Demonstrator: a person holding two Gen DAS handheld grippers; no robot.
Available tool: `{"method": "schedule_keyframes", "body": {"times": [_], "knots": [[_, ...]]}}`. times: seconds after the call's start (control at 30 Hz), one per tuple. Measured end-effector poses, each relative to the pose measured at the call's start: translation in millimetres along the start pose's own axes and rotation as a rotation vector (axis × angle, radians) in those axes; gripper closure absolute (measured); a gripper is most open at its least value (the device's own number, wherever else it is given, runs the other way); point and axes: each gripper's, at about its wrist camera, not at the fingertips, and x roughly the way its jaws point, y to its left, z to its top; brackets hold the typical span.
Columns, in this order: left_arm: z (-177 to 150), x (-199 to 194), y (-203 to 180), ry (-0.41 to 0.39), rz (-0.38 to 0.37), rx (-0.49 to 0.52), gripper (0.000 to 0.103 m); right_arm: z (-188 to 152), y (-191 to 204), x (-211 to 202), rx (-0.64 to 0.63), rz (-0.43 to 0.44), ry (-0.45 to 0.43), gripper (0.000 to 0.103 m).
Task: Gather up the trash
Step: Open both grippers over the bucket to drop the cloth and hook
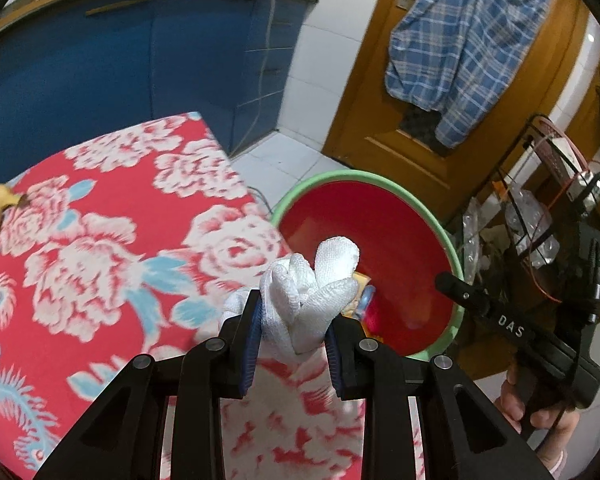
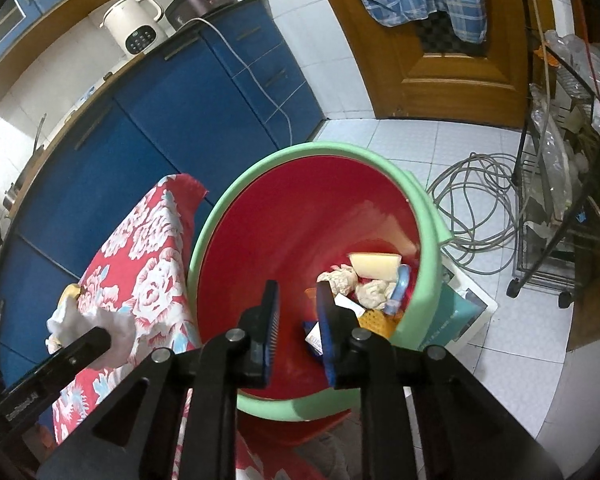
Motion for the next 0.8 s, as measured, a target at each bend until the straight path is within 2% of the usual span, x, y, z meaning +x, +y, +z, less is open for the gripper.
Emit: {"method": "schedule_keyframes", "body": {"times": [0.3, 0.4, 0.47, 0.53, 0.63, 0.8], "knots": [[6, 24, -25, 0.002, -0.034, 0.072, 0.072, -3, -11, -12, 0.012, -0.006, -0.016, 0.081], [7, 24, -34, -0.016, -0.041, 0.115, 0.067, -4, -13, -14, 0.019, -0.007, -0.019, 0.081], [6, 22, -39, -0.028, -0.046, 0.139, 0.054, -5, -15, -15, 0.022, -0.008, -0.018, 0.081], [6, 20, -43, -0.043, -0.040, 0.155, 0.044, -5, -16, -15, 0.023, -0.008, -0.017, 0.081], [6, 16, -45, -0.055, -0.018, 0.171, 0.044, -5, -16, -17, 0.023, -0.007, -0.018, 0.080], [4, 11, -36, -0.053, -0.006, 0.128, 0.044, -9, -13, -22, 0.017, 0.000, -0.027, 0.075]]}}
